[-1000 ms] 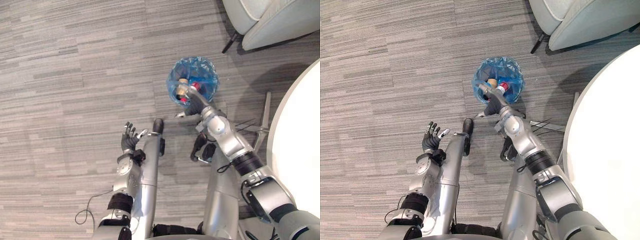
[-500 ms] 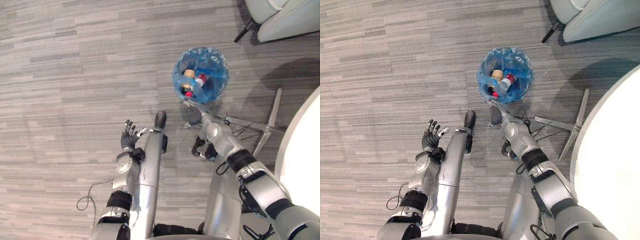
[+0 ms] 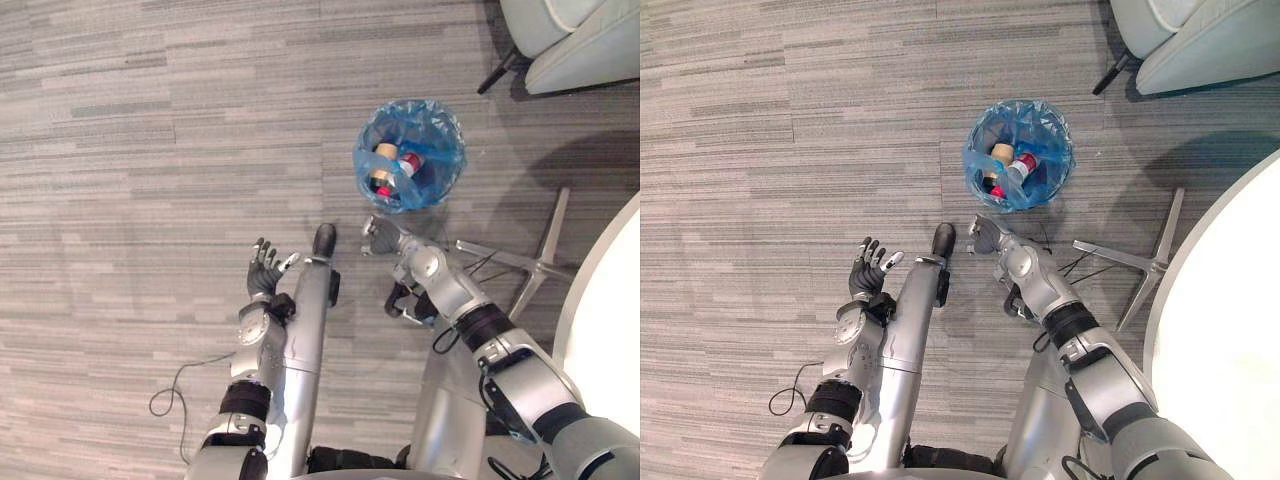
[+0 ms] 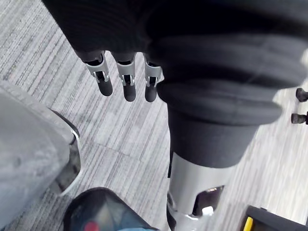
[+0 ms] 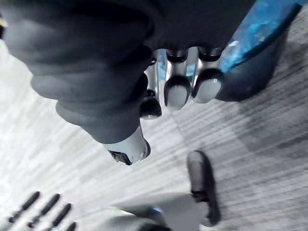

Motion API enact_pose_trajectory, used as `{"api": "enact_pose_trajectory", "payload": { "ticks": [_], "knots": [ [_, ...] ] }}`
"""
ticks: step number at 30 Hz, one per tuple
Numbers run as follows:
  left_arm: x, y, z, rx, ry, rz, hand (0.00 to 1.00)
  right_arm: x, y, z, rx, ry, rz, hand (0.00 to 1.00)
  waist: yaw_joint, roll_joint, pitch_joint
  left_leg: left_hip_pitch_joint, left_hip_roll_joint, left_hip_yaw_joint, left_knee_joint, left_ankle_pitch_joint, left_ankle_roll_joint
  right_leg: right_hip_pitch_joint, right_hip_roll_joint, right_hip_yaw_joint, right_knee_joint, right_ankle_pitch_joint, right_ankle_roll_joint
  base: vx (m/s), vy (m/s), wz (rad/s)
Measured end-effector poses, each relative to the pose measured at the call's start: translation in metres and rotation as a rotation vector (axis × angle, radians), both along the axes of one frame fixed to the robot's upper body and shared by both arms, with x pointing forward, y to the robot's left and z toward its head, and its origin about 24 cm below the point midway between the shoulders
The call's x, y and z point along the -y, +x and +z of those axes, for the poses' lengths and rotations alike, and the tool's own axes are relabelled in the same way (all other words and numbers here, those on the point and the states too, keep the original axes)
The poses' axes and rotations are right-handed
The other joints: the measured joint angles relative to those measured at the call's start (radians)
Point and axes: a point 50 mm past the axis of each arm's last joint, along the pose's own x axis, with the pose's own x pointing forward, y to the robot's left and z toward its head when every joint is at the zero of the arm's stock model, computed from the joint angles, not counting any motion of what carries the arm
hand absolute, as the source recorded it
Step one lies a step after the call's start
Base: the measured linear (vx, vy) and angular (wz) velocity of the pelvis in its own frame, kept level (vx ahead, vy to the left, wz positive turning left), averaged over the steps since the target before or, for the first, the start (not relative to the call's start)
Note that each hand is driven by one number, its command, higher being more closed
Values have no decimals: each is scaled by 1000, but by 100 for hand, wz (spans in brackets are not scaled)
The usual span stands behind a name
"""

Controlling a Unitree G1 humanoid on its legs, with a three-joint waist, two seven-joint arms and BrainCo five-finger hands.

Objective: Gather rubbish on tea table into small bin, then transfer packed bag to large trash can.

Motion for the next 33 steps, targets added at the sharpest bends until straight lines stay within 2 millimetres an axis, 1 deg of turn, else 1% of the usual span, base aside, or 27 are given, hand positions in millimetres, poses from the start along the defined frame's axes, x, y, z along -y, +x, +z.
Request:
{"api": "enact_pose_trajectory", "payload": {
  "ticks": [1, 4, 5, 7, 10, 16, 19, 22, 24, 26, 29, 31, 33],
  "knots": [
    [-2, 0, 0, -1, -3, 8, 0, 0, -2, 7, 41, 41, -9, 0, -2, 0, 0, 5, 0, 2, -7, 0, 0, 3, 0, 0, -4, 1, 0, -36, 23, 0],
    [-9, -3, -4, -13, -1, 32, 0, 1, -4, 17, 120, 118, -58, 0, -12, 0, 0, 25, 1, 4, -19, 1, -1, 20, 0, 1, -12, 1, 0, -11, 7, 0],
    [-10, -3, -4, -15, 1, 35, 0, 1, -5, 19, 136, 129, -65, 0, -14, 0, 0, 29, 1, 4, -22, 1, -1, 23, 0, 1, -15, 1, 0, 0, 0, 0],
    [-14, -4, -6, -21, 8, 42, 0, 0, -8, 29, 218, 156, -70, 0, -23, 0, 0, 37, 2, 5, -33, 7, 0, 30, 2, 0, -25, 2, 0, 0, 0, 0],
    [-16, -4, -6, -21, 18, 43, 0, 3, -12, 42, 328, 204, -102, 0, -23, 0, 0, 42, 3, 6, -38, 12, -6, 33, 2, 2, -28, 3, -2, 0, 0, 0],
    [-16, -5, -8, -30, 27, 40, 0, 9, -11, 53, 431, 191, -167, 0, -23, 0, 0, 46, 4, 3, -45, 12, -6, 39, 4, -2, -36, 7, -9, -4, 5, 0],
    [-16, -5, -8, -32, 28, 38, 0, 11, -10, 58, 457, 169, -175, 0, -22, 0, 0, 46, 4, 2, -51, 12, -6, 39, 4, -4, -42, 8, -8, -10, 11, 0],
    [-16, -5, -8, -30, 29, 36, 0, 13, -7, 68, 488, 156, -184, 0, -19, 0, 0, 46, 4, 2, -56, 11, -6, 39, 4, -6, -46, 9, -7, 0, 0, 0],
    [-16, -5, -8, -24, 30, 38, 0, 14, 0, 73, 486, 131, -201, 0, -19, 0, 0, 46, 3, 1, -62, 13, -6, 39, 3, -7, -48, 9, -8, -10, 5, 2],
    [-15, -5, -7, -19, 30, 40, 0, 17, 6, 71, 467, 95, -222, 0, -17, 0, 0, 45, 2, -2, -64, 14, -5, 39, 2, -11, -49, 9, -8, -12, 6, 4],
    [-13, -5, -7, -15, 33, 32, 0, 26, 13, 69, 442, 56, -259, 0, -9, 4, -1, 35, 1, -8, -64, 14, -5, 33, 1, -18, -50, 8, -12, -4, 7, 5],
    [-8, -4, -7, -14, 34, 14, 0, 37, 22, 70, 409, 9, -315, 0, 7, 16, 1, 17, 0, -13, -64, 15, -7, 19, 1, -24, -49, 8, -12, -3, 12, 4],
    [-6, -5, -6, -14, 28, 12, 0, 44, 31, 68, 364, -21, -366, 0, 14, 20, 1, 0, -2, -15, -63, 16, -8, 2, -1, -25, -46, 8, -12, -2, 7, 3]
  ]
}}
